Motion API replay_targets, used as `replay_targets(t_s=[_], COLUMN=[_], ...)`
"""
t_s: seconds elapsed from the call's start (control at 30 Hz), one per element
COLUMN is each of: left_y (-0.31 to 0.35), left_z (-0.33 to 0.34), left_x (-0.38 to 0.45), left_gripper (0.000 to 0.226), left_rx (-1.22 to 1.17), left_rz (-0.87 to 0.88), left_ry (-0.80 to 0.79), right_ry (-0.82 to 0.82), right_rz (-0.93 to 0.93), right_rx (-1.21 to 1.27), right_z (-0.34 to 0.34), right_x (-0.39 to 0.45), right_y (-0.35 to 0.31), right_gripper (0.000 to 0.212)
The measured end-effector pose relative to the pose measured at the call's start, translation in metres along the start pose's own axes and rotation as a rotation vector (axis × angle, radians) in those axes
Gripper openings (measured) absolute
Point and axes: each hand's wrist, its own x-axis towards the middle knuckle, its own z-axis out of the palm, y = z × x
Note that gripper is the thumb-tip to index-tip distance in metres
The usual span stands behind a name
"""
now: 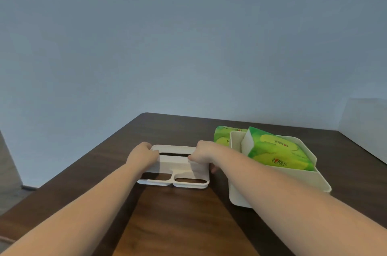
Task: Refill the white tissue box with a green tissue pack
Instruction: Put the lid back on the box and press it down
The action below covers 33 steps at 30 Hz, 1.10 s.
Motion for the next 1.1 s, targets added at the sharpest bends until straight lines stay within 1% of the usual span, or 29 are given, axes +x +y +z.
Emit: replay_targets(t_s=[0.03,0.1,0.17,0.3,0.43,0.47,0.53,0.57,0.6,0.67,0.73,0.8,0.87,0.93,1.0,1.07,1.1], left_y=[0.0,0.002,0.007,0.025,0.049,0.057,0.075,0.084,0.093,0.11,0.125,0.139,0.149,0.156,0.16,0.162,0.163], left_z=[0.0,0.0,0.0,-0.01,-0.023,-0.025,-0.026,-0.025,-0.022,-0.014,-0.003,0.01,0.022,0.035,0.047,0.057,0.06], left_x=[0.0,-0.001,-0.003,-0.006,-0.015,-0.02,-0.03,-0.035,-0.039,-0.049,-0.06,-0.071,-0.082,-0.089,-0.094,-0.098,-0.099], left_gripper=[0.045,0.042,0.038,0.021,0.018,0.017,0.025,0.03,0.035,0.041,0.041,0.039,0.036,0.028,0.024,0.028,0.026], left_rx=[-0.029,-0.065,-0.081,-0.125,-0.231,-0.246,-0.27,-0.282,-0.294,-0.305,-0.293,-0.273,-0.244,-0.247,-0.253,-0.226,-0.21], left_rz=[-0.012,-0.03,-0.027,-0.006,0.06,0.077,0.123,0.151,0.168,0.189,0.216,0.241,0.252,0.245,0.234,0.242,0.252], left_ry=[0.02,0.056,0.084,0.147,0.193,0.192,0.179,0.175,0.177,0.16,0.113,0.057,0.0,-0.056,-0.087,-0.097,-0.094], right_ry=[0.009,0.063,0.126,0.254,0.353,0.379,0.417,0.441,0.452,0.463,0.485,0.49,0.47,0.455,0.441,0.433,0.425], right_rz=[0.023,0.01,-0.024,-0.048,-0.063,-0.061,-0.028,0.008,0.042,0.108,0.156,0.189,0.216,0.242,0.273,0.302,0.326], right_rx=[0.062,0.163,0.191,0.253,0.376,0.398,0.397,0.377,0.349,0.31,0.292,0.283,0.286,0.246,0.235,0.209,0.201], right_z=[0.001,-0.001,-0.01,-0.037,-0.068,-0.076,-0.089,-0.095,-0.1,-0.105,-0.105,-0.104,-0.101,-0.097,-0.092,-0.087,-0.084], right_x=[0.002,0.003,0.0,-0.013,-0.027,-0.029,-0.038,-0.043,-0.048,-0.059,-0.067,-0.075,-0.083,-0.09,-0.091,-0.091,-0.091], right_y=[0.001,0.002,0.002,0.003,0.019,0.025,0.039,0.048,0.058,0.079,0.101,0.124,0.144,0.161,0.177,0.187,0.19], right_gripper=[0.047,0.042,0.041,0.045,0.036,0.031,0.012,0.015,0.024,0.033,0.032,0.027,0.017,0.005,0.015,0.01,0.012])
